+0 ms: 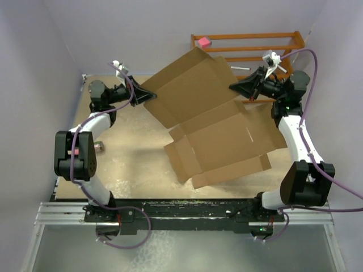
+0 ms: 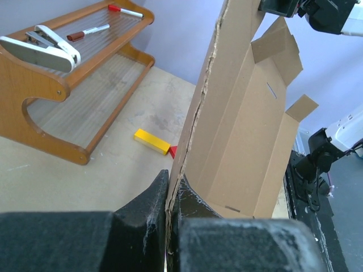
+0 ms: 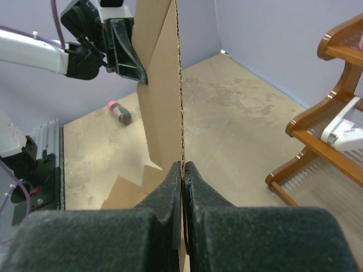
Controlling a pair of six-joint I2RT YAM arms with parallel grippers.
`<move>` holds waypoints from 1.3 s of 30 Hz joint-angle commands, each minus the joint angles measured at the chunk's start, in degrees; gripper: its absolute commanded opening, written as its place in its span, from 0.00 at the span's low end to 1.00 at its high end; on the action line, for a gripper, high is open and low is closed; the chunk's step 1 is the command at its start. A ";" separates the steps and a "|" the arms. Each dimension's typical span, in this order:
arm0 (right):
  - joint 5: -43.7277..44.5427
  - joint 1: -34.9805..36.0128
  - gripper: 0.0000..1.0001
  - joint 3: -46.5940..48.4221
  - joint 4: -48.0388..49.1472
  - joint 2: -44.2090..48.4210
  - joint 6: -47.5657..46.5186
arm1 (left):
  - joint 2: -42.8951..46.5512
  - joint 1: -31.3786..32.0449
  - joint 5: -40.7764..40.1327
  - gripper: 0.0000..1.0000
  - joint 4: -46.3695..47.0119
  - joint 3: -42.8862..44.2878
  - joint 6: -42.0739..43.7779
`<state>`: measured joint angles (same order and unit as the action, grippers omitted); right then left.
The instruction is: Fold the paper box
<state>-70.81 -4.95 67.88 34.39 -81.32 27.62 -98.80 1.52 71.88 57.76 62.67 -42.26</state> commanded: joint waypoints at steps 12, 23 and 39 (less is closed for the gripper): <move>2.04 0.46 0.00 2.88 -6.51 -0.07 -4.39 | 10.41 0.68 -3.21 0.04 -9.51 -1.68 8.25; 1.87 0.42 0.00 2.96 -6.53 0.05 -4.66 | 14.24 0.68 -1.78 0.04 -12.64 -3.03 8.86; 1.69 0.14 0.09 3.05 -7.57 -0.08 -5.86 | 21.52 0.64 -4.66 0.04 -23.61 -3.87 15.80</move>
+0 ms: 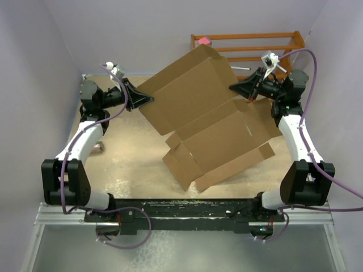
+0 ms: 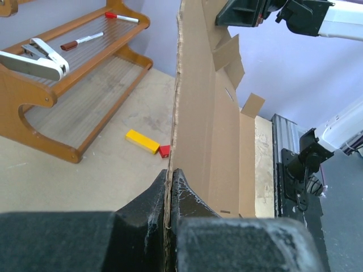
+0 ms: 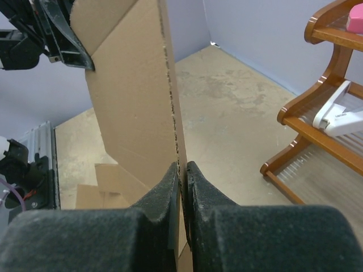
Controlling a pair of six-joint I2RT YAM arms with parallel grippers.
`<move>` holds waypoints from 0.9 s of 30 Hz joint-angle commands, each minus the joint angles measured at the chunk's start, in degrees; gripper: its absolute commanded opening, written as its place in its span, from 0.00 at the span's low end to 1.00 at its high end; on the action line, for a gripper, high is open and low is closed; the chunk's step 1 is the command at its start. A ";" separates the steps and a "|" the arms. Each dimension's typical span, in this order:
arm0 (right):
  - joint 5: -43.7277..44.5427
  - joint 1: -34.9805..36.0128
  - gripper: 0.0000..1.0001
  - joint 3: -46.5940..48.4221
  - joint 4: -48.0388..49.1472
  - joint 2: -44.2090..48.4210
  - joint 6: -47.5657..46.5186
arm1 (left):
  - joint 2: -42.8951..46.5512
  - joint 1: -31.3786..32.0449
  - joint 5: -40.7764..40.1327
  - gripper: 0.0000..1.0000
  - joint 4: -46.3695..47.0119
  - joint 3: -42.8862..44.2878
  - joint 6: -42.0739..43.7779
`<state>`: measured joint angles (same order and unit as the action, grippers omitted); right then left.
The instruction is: Fold the paper box
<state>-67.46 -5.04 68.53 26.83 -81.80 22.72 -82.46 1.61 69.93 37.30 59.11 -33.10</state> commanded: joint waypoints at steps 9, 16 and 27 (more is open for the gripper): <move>0.36 -0.81 0.68 2.83 -13.21 3.61 -14.00 | 13.72 0.53 -6.12 0.04 -10.19 -3.43 13.33; 3.22 -6.29 0.86 2.38 -24.44 7.77 -26.11 | 17.07 0.14 -8.10 0.04 -16.53 -1.09 11.47; 1.73 -9.44 0.87 -1.66 -23.50 5.44 -27.75 | 20.90 -0.64 -8.75 0.04 -27.82 4.31 14.34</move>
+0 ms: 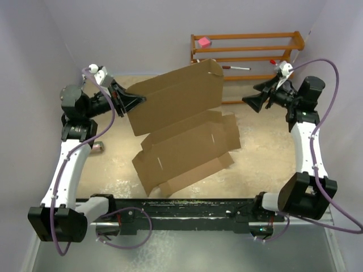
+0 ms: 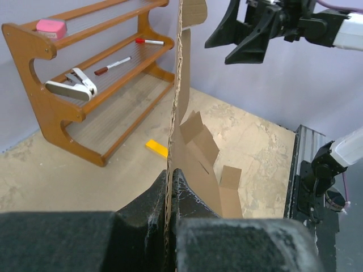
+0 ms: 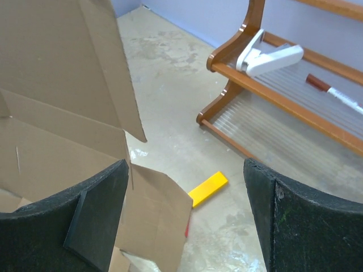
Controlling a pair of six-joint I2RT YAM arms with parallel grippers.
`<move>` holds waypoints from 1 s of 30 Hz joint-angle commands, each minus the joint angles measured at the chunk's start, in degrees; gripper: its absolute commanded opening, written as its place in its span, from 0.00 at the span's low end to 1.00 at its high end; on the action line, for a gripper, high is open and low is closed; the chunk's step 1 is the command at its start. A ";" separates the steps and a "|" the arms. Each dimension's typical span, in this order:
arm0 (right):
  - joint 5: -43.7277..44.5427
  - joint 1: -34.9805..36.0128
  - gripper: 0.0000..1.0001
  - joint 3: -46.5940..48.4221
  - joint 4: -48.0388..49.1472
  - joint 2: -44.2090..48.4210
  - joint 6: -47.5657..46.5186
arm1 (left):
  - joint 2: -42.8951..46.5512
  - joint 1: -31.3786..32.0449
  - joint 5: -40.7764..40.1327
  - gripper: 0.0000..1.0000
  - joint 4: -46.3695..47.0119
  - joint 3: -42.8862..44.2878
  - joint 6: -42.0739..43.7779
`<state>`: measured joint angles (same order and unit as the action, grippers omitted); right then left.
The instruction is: Fold the paper box
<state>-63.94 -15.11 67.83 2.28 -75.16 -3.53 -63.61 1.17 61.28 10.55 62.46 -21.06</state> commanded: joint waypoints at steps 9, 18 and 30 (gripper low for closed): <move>3.09 10.78 0.94 -3.26 10.26 -4.66 -0.43 | -0.06 -0.20 3.85 0.04 9.67 -0.48 -4.30; -0.42 15.50 0.81 0.54 24.47 -10.97 11.22 | -1.65 -0.13 5.13 0.04 15.95 -1.74 -8.87; -7.44 16.08 0.00 -0.22 22.11 -8.04 9.84 | -3.29 -0.06 7.23 0.11 10.12 -1.60 -2.05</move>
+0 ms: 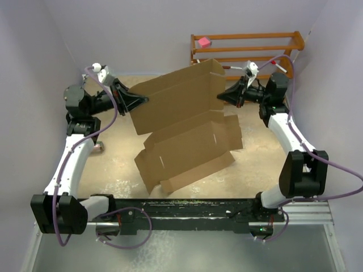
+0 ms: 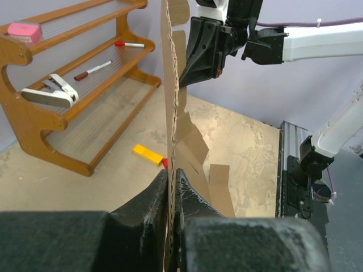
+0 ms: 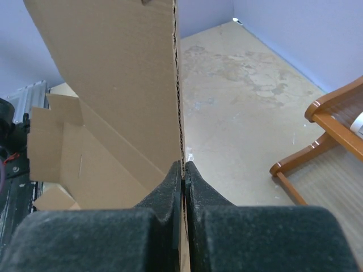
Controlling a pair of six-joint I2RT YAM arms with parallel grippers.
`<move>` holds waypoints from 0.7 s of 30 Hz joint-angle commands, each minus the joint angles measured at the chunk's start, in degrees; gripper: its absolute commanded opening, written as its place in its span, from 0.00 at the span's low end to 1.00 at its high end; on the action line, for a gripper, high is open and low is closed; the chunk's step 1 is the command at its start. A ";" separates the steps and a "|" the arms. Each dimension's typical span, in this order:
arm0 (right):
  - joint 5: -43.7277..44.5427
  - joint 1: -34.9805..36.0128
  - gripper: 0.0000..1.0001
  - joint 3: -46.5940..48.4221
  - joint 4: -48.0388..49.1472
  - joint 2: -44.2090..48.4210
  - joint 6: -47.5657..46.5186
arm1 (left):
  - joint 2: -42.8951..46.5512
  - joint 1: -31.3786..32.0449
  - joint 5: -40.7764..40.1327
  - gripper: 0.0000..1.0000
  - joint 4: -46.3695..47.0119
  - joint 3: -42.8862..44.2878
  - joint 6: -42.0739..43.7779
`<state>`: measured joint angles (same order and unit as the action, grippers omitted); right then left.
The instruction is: Fold the paper box
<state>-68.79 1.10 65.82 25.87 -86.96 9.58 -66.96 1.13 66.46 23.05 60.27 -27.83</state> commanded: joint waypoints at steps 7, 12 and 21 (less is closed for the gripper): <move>-2.32 -1.16 0.00 1.46 -6.65 6.17 -6.03 | 0.37 0.34 -0.54 0.28 -18.36 2.92 19.05; -3.10 -1.37 0.00 1.15 -7.05 5.95 -6.08 | -1.07 0.54 -0.45 0.27 -19.35 3.74 20.39; -2.57 -1.37 0.00 2.30 -10.72 5.48 -8.68 | -0.83 0.54 -2.44 0.33 -21.50 7.02 21.11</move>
<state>-70.19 -0.05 65.82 17.10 -82.13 3.22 -68.62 1.32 64.88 1.43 63.51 -8.69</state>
